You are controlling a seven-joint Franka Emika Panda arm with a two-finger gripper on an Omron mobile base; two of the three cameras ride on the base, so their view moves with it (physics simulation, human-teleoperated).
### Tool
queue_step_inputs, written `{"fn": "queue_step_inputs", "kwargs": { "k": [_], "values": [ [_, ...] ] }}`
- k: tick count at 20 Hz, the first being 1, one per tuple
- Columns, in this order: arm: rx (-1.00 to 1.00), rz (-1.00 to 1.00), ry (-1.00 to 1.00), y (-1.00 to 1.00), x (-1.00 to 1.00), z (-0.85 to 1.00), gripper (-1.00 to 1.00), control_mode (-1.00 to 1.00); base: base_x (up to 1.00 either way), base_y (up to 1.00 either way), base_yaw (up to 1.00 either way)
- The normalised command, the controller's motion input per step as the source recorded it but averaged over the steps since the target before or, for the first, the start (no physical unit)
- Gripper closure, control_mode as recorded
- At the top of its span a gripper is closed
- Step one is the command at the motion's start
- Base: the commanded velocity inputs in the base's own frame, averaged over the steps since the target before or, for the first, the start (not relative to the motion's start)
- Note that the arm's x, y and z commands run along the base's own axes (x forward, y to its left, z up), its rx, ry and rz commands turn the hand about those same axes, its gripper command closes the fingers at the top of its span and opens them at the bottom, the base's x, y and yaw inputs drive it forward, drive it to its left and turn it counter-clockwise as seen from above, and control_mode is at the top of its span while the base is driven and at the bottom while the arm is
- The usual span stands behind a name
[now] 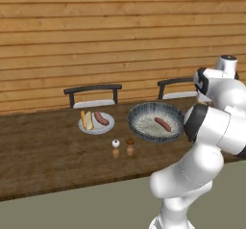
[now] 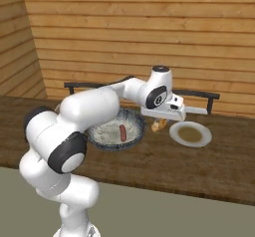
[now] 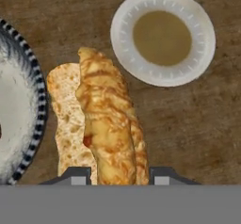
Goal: Place one bun and one sausage from the bowl on each plate.
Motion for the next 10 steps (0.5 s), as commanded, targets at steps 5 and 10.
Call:
{"fn": "queue_step_inputs", "kwargs": {
  "k": [5,10],
  "values": [
    [-0.02,-0.29,0.0,-0.15,0.05,-0.11,1.0,-1.0,0.0,0.0,0.0],
    [-0.01,-0.16,0.0,-0.34,0.06,-0.2,1.0,-1.0,0.0,0.0,0.0]
  ]
}}
